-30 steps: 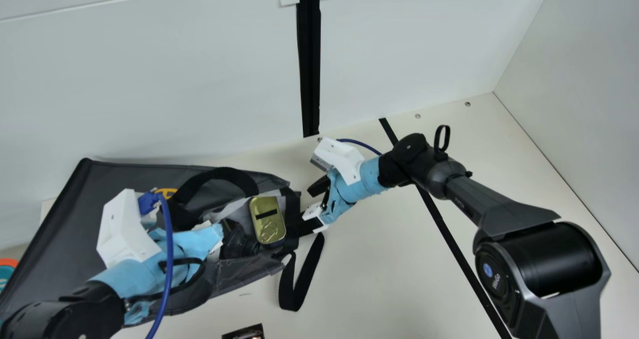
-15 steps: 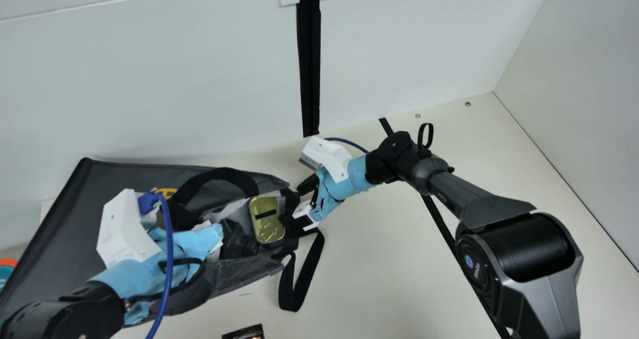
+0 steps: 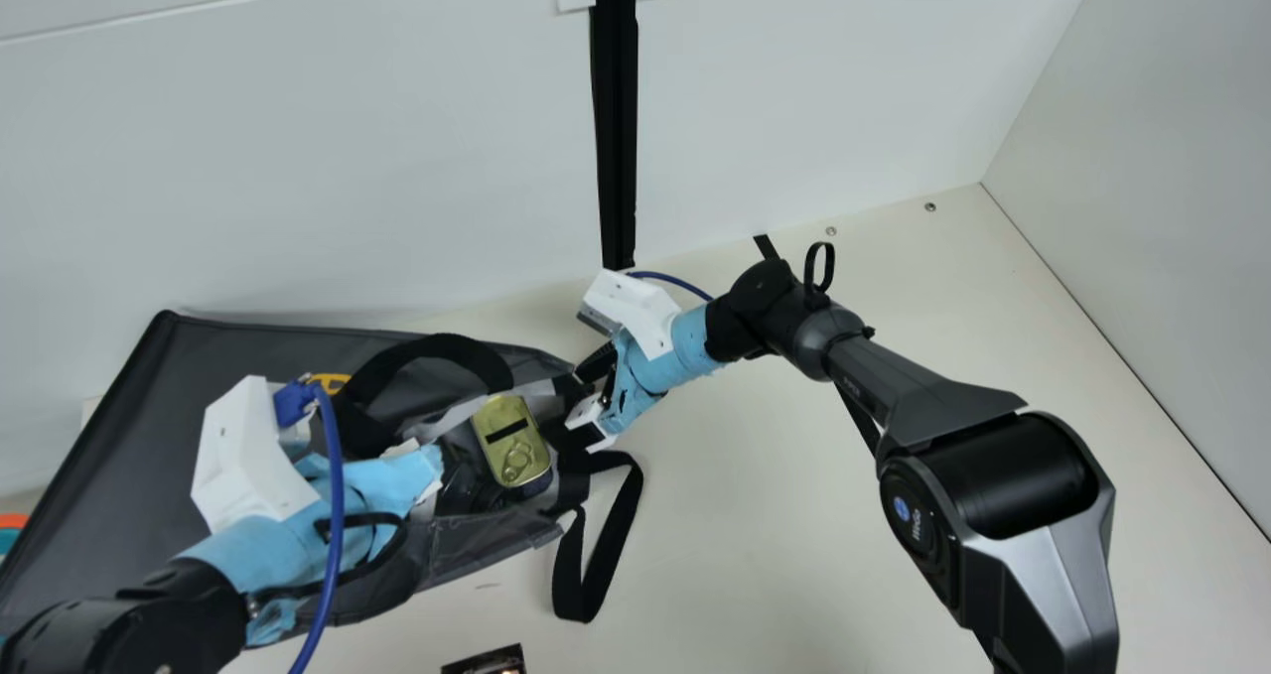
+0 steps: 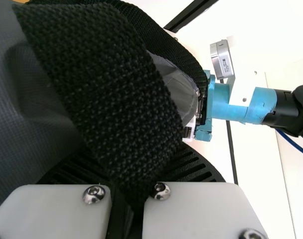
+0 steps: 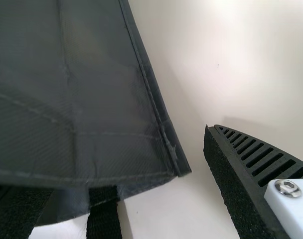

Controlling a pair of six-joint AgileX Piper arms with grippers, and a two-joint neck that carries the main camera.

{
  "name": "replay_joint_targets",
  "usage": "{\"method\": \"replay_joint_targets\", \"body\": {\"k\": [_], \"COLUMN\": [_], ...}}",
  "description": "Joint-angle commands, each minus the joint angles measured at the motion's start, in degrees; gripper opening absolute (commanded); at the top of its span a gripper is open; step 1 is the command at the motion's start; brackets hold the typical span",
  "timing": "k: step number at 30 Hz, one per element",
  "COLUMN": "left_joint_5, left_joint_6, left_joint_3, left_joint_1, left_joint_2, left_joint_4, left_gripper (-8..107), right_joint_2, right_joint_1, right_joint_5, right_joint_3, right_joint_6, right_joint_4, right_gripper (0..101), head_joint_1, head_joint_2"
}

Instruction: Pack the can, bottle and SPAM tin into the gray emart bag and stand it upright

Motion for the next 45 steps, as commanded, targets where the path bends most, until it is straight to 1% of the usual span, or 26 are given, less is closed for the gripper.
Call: {"method": "replay_joint_targets", "body": {"k": [1,10,14,15,23,35,36,40,45], "left_joint_5": [0.0,0.0,0.0,0.0,0.0,0.0,0.3,-0.3,-1.9], "left_joint_6": [0.0,0.0,0.0,0.0,0.0,0.0,0.5,1.8,4.9], "left_joint_3": [0.0,0.0,0.0,0.0,0.0,0.0,1.1,1.2,0.7], "left_joint_1": [0.0,0.0,0.0,0.0,0.0,0.0,0.3,0.4,0.5], "left_joint_2": [0.0,0.0,0.0,0.0,0.0,0.0,-1.3,-1.5,-1.5], "left_joint_4": [0.0,0.0,0.0,0.0,0.0,0.0,-0.4,-1.9,-6.0], "left_gripper": [-8,-8,-8,-8,-8,-8,-8,-8,-8], "right_joint_2": [0.2,0.5,0.4,0.3,-0.4,-3.4,-3.7,-5.5,-8.6], "right_joint_1": [0.1,0.3,0.0,-0.1,-1.1,-3.4,-3.2,-1.7,0.9], "right_joint_5": [0.3,1.1,2.3,2.7,7.1,16.3,16.6,16.6,16.6], "right_joint_3": [-0.3,-0.8,-0.6,-0.5,0.7,3.5,4.2,7.3,10.5], "right_joint_6": [0.2,1.5,3.1,3.7,9.3,18.0,18.5,19.9,22.2], "right_joint_4": [-0.2,-0.2,0.4,0.6,4.6,13.5,14.6,19.7,26.2], "right_gripper": [88,28,1,0,0,0,0,0,0], "head_joint_1": [-1.3,-1.3,-1.3,-1.3,-1.3,-1.3,-1.3,-1.3,-1.3], "head_joint_2": [-0.1,-0.1,-0.1,-0.1,-0.1,-0.1,-0.1,-0.1,-0.1]}}
